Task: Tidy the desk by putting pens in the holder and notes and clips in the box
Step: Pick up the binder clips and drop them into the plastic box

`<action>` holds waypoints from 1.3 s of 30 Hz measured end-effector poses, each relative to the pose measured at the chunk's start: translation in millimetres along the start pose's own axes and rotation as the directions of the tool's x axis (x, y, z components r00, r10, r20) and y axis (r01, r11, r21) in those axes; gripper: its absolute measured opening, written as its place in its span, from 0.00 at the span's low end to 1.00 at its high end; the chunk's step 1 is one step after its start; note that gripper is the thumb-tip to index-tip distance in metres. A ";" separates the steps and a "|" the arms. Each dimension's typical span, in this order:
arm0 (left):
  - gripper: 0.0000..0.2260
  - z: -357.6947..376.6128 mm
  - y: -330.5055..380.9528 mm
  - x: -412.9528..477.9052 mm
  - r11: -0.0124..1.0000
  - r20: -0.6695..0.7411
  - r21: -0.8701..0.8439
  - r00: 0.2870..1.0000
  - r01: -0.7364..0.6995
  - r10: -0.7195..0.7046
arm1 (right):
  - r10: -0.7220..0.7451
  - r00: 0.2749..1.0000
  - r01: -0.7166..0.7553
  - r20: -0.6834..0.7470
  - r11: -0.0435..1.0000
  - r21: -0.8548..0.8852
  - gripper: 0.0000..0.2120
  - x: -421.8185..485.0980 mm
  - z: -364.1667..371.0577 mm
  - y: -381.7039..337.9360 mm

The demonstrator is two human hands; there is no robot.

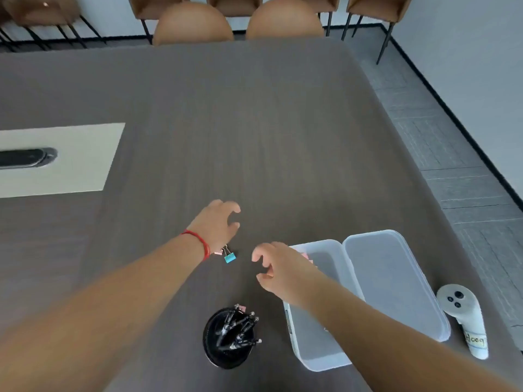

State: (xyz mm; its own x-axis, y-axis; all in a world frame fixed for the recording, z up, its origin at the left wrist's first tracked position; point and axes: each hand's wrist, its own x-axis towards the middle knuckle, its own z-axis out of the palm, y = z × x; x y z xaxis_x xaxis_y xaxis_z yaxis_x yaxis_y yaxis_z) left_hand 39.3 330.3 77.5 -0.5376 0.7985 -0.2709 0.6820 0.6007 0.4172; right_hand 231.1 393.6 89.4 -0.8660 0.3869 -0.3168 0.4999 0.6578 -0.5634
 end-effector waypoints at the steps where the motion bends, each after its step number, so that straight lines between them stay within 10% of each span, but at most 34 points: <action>1: 0.18 13.4 -19.3 -1.1 0.991 0.123 0.111 0.988 0.076 -0.090 | -0.021 0.995 0.021 0.097 1.000 -0.001 0.15 12.4 12.1 -4.6; 8: 0.23 87.3 -73.8 -14.6 0.980 0.223 0.193 0.971 0.041 -0.084 | 0.023 0.835 0.145 0.550 0.955 -0.259 0.20 59.6 89.2 3.9; 26: 0.22 89.2 -76.5 -5.7 0.958 0.317 0.275 0.949 -0.082 -0.010 | -0.131 0.778 0.363 0.614 0.892 -0.269 0.13 56.8 91.7 -7.5; 33: 0.11 78.6 -53.1 1.7 0.998 0.198 -0.058 0.980 -0.003 0.015 | -0.070 0.996 0.078 0.059 0.985 -0.155 0.08 33.2 27.1 0.2; 39: 0.09 81.2 -22.1 8.7 0.994 0.260 0.065 0.963 -0.091 0.071 | 0.413 0.907 -0.413 -0.084 0.911 0.023 0.09 -41.5 -25.2 75.1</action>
State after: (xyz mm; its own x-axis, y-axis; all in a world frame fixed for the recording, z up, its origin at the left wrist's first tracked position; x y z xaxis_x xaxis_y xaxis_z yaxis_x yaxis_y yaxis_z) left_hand 59.8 327.2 -4.5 -0.3403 0.8218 -0.4571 0.7585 0.5272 0.3831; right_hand 304.8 443.3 79.5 -0.5779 0.6771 -0.4556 0.8124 0.4243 -0.3999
